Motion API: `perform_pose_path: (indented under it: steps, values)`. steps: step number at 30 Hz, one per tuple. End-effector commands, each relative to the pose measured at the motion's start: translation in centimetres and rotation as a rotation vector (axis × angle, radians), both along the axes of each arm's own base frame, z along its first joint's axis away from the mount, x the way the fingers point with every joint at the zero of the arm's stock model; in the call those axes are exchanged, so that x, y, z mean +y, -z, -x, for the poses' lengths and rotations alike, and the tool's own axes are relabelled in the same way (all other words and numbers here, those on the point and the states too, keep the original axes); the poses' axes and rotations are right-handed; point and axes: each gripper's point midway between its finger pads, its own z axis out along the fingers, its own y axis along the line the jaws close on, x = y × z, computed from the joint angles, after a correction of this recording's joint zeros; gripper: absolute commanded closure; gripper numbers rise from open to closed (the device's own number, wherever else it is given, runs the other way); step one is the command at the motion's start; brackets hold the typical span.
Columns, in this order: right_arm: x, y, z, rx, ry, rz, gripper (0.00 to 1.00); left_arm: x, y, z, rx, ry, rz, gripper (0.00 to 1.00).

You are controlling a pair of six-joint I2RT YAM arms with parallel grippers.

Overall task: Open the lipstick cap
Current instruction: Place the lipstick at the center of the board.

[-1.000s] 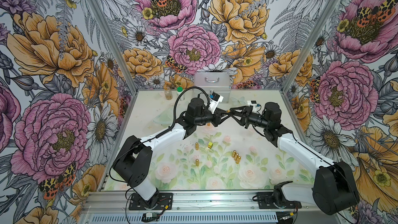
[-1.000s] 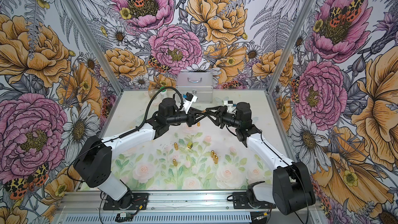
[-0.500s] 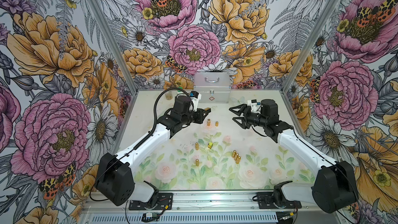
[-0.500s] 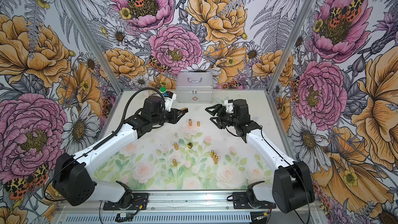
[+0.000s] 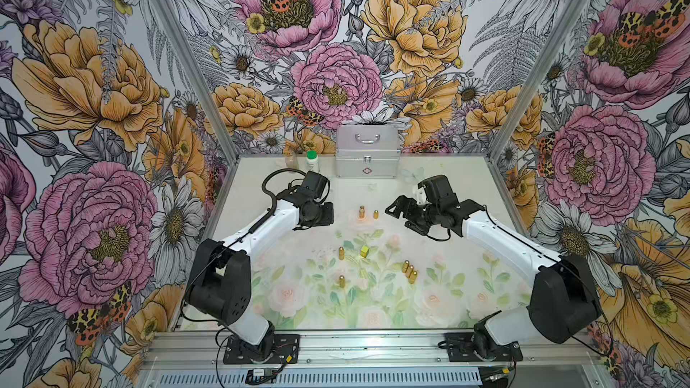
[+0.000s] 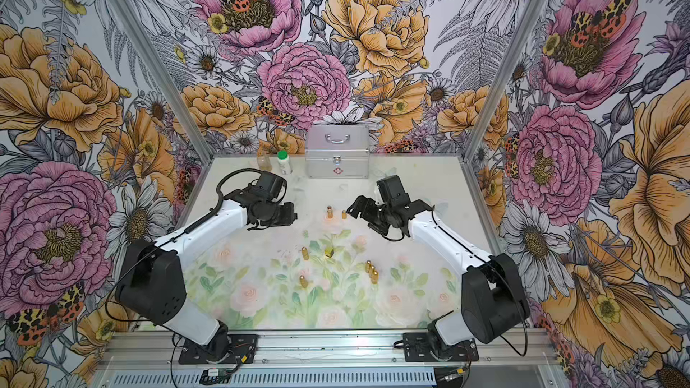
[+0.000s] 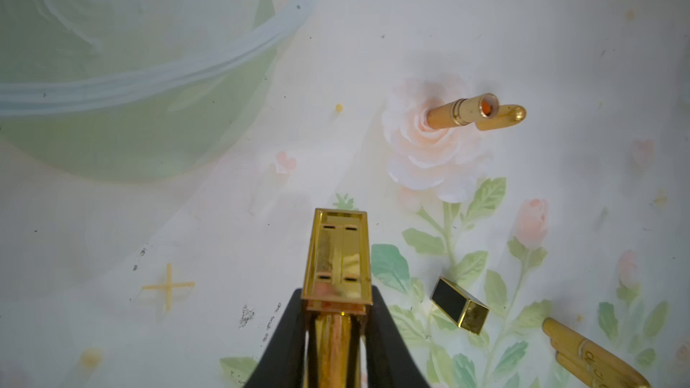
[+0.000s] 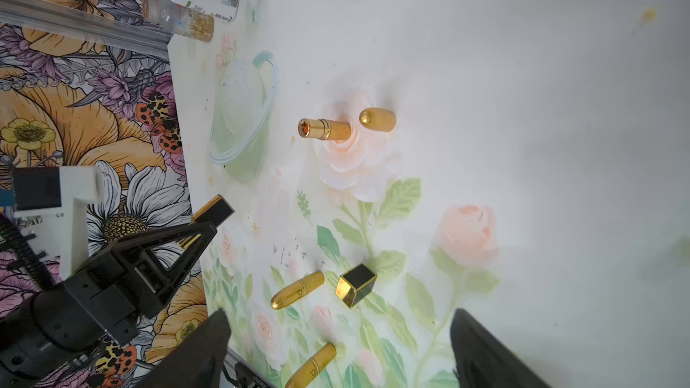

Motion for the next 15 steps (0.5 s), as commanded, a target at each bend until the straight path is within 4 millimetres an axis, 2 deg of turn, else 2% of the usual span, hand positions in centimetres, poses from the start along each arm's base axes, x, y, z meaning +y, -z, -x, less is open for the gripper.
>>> perform_pose_path:
  steps: [1, 8, 10, 15]
  values:
    - [-1.2, -0.9, -0.2, -0.06, -0.02, 0.096, 0.07, 1.6, 0.6, 0.3, 0.056, 0.018, -0.121, 1.0]
    - [-1.4, -0.6, 0.2, -0.052, -0.034, 0.119, 0.06, 1.3, 2.4, 0.6, 0.169, 0.094, -0.223, 0.97]
    - [-1.4, -0.5, 0.3, -0.05, -0.038, 0.117, 0.06, 1.4, 3.7, 0.7, 0.223, 0.112, -0.249, 0.96]
    - [-1.3, -0.4, 0.3, -0.046, -0.044, 0.115, 0.06, 0.8, 5.0, 1.0, 0.29, 0.168, -0.255, 0.92]
